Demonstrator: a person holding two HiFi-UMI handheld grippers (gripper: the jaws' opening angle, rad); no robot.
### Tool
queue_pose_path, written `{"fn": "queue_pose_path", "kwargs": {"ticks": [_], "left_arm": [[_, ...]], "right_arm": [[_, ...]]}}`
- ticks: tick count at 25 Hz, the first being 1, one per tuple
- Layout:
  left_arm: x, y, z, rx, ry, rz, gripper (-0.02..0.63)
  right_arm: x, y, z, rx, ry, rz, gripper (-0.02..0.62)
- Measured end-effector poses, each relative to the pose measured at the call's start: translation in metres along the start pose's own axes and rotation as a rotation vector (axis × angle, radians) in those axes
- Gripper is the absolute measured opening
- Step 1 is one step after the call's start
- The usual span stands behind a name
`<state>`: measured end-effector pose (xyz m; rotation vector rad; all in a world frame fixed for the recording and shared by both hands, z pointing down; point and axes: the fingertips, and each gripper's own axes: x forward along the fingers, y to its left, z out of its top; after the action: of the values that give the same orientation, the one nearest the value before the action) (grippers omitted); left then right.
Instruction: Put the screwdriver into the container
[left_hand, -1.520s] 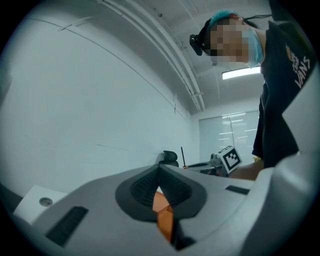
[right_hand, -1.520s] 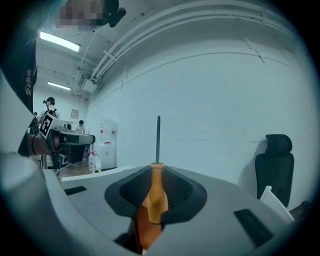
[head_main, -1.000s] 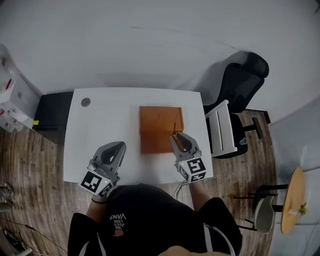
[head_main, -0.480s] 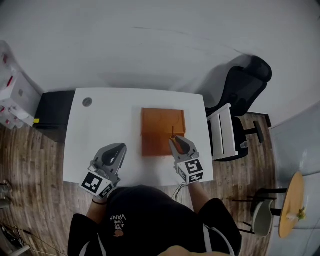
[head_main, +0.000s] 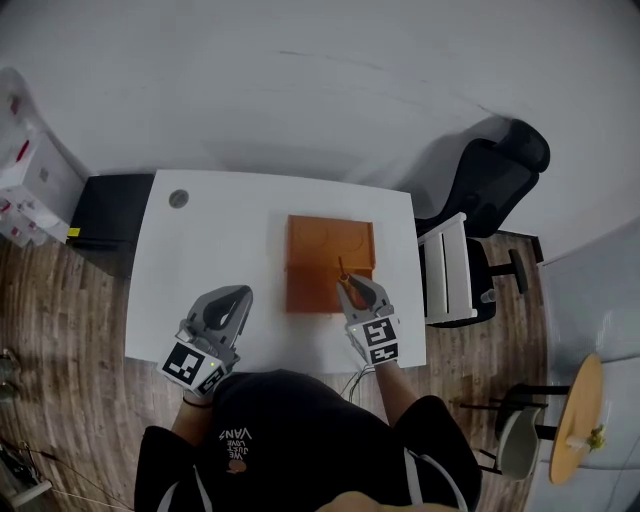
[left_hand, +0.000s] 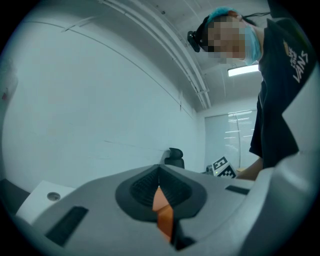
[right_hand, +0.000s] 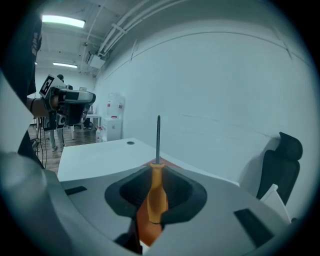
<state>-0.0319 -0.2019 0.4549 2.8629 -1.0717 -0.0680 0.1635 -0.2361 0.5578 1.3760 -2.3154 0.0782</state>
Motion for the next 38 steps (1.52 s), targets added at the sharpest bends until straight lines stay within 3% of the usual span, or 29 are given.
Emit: {"fn": "queue_pose_path", "kwargs": {"ticks": [14,23,38], "left_arm": [[-0.004,0.006,-0.003,0.000,0.003,0.015,0.015],[-0.003,0.006,-0.006,-0.006,0.006,0.020,0.015],[-0.004,0.010,-0.011,-0.017,0.013,0.033,0.015]], "right_arm": [[0.022,0.010,-0.034,-0.072,0.120,0.045,0.077],[0.036,0.018,-0.061,-0.216,0.228,0.115,0.077],[0.054,0.024,-0.096,-0.306,0.357,0.186,0.077]]}}
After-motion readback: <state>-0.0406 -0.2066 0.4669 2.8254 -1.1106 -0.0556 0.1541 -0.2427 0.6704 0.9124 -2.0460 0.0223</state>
